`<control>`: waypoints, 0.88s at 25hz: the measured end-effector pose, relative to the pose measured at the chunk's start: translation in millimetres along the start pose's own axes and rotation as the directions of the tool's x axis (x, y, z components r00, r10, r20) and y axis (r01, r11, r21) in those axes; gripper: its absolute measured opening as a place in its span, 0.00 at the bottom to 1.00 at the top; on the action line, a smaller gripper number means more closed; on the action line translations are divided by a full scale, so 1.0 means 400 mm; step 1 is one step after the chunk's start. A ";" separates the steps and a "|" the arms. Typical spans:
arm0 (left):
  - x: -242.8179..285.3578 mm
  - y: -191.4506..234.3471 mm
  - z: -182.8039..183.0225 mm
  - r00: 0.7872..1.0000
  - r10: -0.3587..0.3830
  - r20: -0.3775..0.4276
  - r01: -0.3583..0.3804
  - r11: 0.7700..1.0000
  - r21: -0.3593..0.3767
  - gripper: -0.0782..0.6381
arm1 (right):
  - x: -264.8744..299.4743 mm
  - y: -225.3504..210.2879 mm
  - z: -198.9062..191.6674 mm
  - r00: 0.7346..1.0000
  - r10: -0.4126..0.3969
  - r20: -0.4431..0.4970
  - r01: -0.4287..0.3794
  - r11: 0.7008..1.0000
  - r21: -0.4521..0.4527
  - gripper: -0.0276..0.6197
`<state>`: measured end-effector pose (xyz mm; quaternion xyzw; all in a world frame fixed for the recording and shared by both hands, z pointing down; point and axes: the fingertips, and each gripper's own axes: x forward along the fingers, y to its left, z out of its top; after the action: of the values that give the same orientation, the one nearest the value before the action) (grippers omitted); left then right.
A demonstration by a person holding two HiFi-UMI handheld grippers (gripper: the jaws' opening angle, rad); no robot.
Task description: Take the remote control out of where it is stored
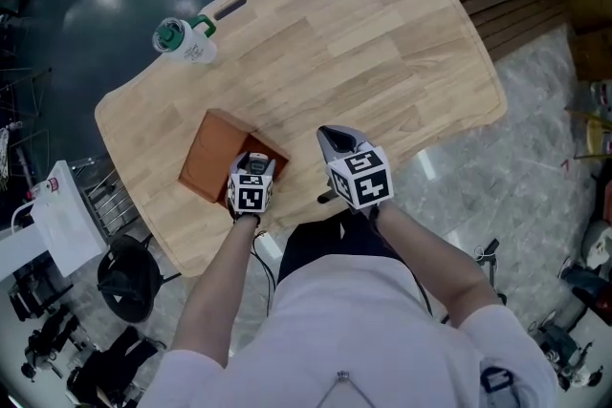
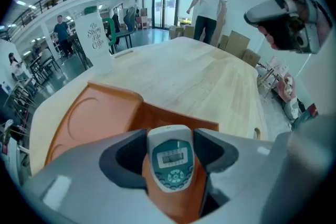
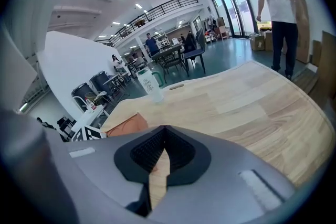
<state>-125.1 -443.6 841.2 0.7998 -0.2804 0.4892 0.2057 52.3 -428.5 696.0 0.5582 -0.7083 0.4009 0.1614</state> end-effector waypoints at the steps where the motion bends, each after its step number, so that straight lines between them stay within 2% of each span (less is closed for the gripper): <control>1: -0.021 0.003 0.013 1.000 0.009 0.023 -0.008 1.000 -0.009 0.51 | 0.000 0.009 0.006 1.000 0.006 0.002 -0.006 1.000 -0.008 0.08; 7: -0.165 0.034 0.078 0.984 0.078 0.158 -0.067 0.995 -0.077 0.50 | -0.004 0.098 0.061 0.998 0.061 0.017 -0.060 0.994 -0.088 0.08; 11: -0.292 0.064 0.119 0.953 0.148 0.264 -0.117 0.985 -0.129 0.50 | -0.012 0.181 0.114 0.993 0.113 0.039 -0.106 0.982 -0.155 0.08; 17: -0.529 0.098 0.162 0.869 0.259 0.422 -0.171 0.956 -0.237 0.50 | -0.047 0.315 0.208 0.977 0.194 0.093 -0.166 0.954 -0.250 0.08; 22: -0.711 0.135 0.207 0.766 0.353 0.536 -0.210 0.927 -0.311 0.50 | -0.078 0.411 0.305 0.953 0.264 0.148 -0.206 0.924 -0.321 0.08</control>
<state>-208.6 -464.0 552.5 0.8294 -0.5026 0.2091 0.1257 -62.3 -490.0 534.9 0.4729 -0.8352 0.2499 0.1278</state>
